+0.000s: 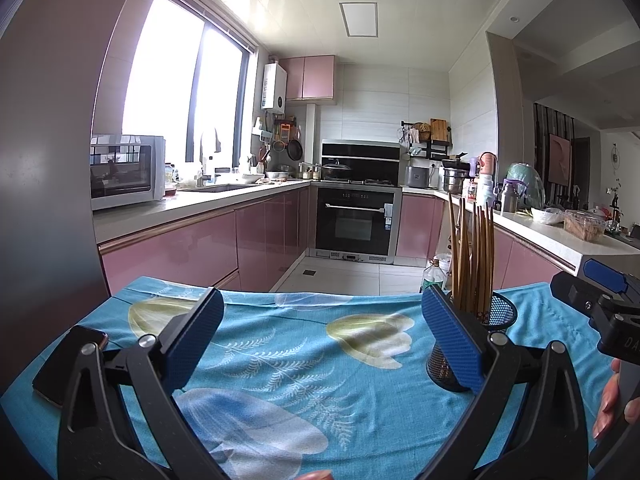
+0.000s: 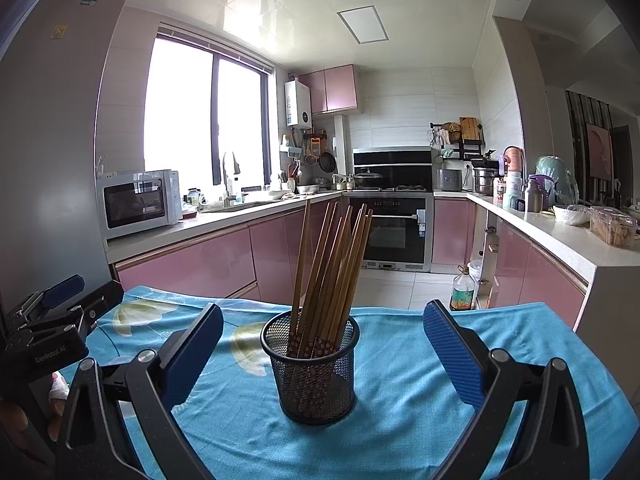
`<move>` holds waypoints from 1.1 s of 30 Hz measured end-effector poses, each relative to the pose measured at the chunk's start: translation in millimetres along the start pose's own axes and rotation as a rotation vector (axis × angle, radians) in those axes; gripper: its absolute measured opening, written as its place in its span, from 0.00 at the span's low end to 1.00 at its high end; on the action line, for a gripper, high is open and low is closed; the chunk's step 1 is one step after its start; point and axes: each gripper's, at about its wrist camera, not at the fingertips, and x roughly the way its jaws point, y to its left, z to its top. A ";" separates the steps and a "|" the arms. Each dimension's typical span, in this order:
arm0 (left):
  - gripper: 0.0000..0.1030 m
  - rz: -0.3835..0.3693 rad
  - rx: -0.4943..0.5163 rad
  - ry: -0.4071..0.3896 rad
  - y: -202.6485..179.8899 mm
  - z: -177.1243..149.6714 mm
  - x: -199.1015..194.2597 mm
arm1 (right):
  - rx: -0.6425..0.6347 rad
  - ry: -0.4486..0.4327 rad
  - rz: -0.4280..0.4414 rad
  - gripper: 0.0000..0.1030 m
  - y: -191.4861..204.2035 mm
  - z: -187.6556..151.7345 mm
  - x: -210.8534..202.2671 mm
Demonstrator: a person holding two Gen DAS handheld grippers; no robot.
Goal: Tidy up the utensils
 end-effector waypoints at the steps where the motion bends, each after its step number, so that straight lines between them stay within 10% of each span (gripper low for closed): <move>1: 0.95 0.001 0.002 0.000 -0.1 0.0 0.2 | 0.000 -0.001 0.000 0.94 0.0 0.0 0.0; 33: 0.95 -0.008 0.002 0.003 0.4 3.8 5.1 | 0.003 0.002 -0.002 0.94 1.0 -0.4 -0.1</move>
